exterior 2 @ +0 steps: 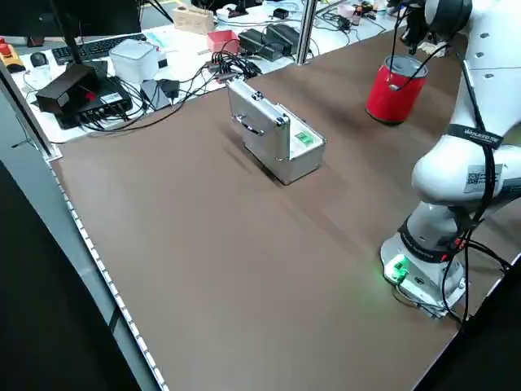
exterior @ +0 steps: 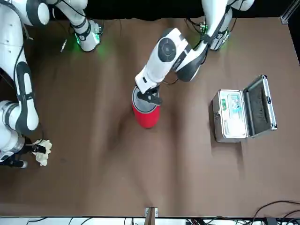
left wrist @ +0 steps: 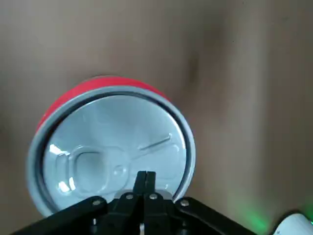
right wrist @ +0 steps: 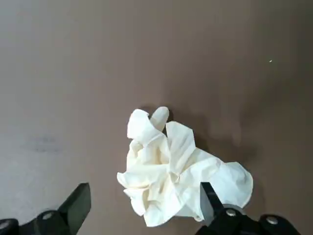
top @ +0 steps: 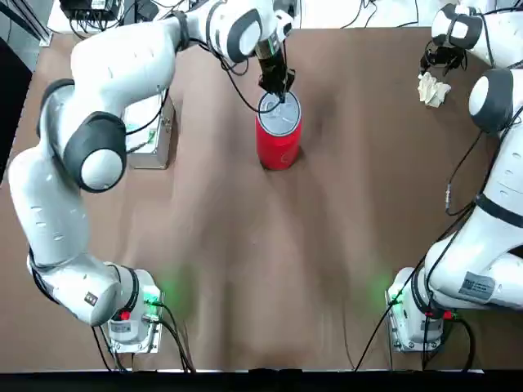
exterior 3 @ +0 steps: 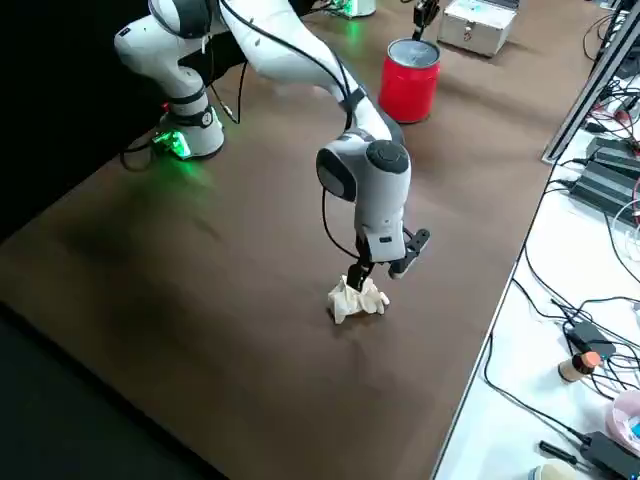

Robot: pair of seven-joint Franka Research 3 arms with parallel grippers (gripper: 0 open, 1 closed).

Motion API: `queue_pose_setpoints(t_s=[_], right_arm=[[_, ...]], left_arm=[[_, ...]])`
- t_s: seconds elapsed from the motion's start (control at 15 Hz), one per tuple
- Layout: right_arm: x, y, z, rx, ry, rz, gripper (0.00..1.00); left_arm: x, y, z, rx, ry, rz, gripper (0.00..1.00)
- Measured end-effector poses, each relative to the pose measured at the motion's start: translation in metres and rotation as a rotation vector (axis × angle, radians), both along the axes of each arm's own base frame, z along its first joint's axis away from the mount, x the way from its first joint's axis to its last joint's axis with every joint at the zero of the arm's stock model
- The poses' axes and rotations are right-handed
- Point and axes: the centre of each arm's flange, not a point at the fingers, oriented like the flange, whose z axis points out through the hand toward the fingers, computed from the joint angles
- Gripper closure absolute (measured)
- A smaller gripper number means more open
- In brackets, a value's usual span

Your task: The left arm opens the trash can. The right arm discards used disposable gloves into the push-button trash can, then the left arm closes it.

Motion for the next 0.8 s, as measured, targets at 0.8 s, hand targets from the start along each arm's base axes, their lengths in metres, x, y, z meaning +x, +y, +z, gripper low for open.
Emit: queue_pose_setpoints(t_s=[0.8], right_arm=[[-0.013, -0.028, -0.074, 0.004, 0.021, -0.044, 0.04]], left_arm=[[-0.022, -0.042, -0.019, 0.058, -0.087, 0.035, 0.99]])
